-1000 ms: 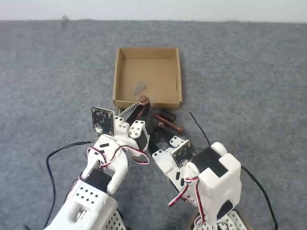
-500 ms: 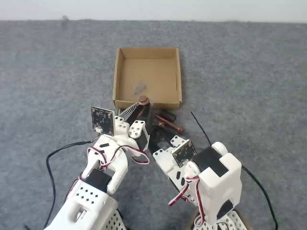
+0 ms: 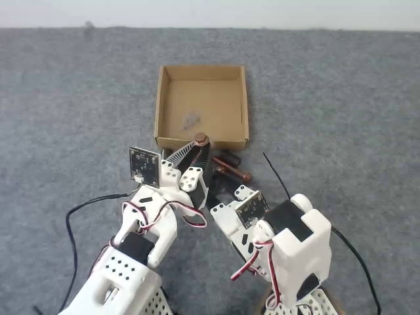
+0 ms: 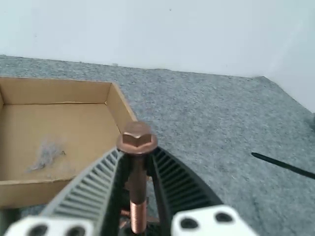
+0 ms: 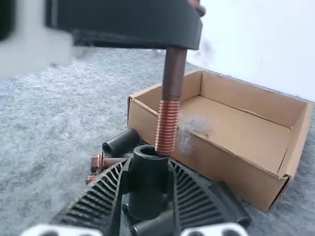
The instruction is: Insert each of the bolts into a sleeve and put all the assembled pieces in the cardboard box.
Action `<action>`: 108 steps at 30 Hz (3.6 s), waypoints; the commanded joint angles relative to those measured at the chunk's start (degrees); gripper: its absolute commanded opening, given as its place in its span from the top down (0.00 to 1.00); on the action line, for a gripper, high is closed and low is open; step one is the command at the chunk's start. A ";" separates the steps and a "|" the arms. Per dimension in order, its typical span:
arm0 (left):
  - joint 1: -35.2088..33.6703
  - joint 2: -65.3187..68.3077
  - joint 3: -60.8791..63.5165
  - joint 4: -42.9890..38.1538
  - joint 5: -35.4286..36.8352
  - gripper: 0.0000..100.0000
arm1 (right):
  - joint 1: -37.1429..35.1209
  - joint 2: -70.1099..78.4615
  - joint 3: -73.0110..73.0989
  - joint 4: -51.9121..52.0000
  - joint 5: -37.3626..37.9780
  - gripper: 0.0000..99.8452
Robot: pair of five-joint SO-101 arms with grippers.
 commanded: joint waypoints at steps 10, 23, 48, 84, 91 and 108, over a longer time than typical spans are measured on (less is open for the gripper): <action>-1.58 0.88 -2.24 0.97 0.44 0.99 | 1.01 -0.75 0.00 -0.48 1.49 0.99; 0.26 0.88 -4.70 8.18 2.90 0.99 | 1.01 -0.75 0.00 -0.75 1.49 0.99; 0.70 0.88 -5.58 14.59 2.73 0.99 | 1.98 -0.75 0.00 -0.92 1.49 0.99; 0.44 0.88 -2.33 14.68 2.46 0.97 | 2.15 -0.75 0.18 -0.92 1.49 0.99; 0.44 0.97 -1.54 16.44 2.55 0.69 | 2.15 -0.75 0.18 -0.92 1.49 0.99; -0.53 0.79 -22.11 48.35 2.46 0.68 | 2.15 -0.75 0.00 -0.92 1.49 0.99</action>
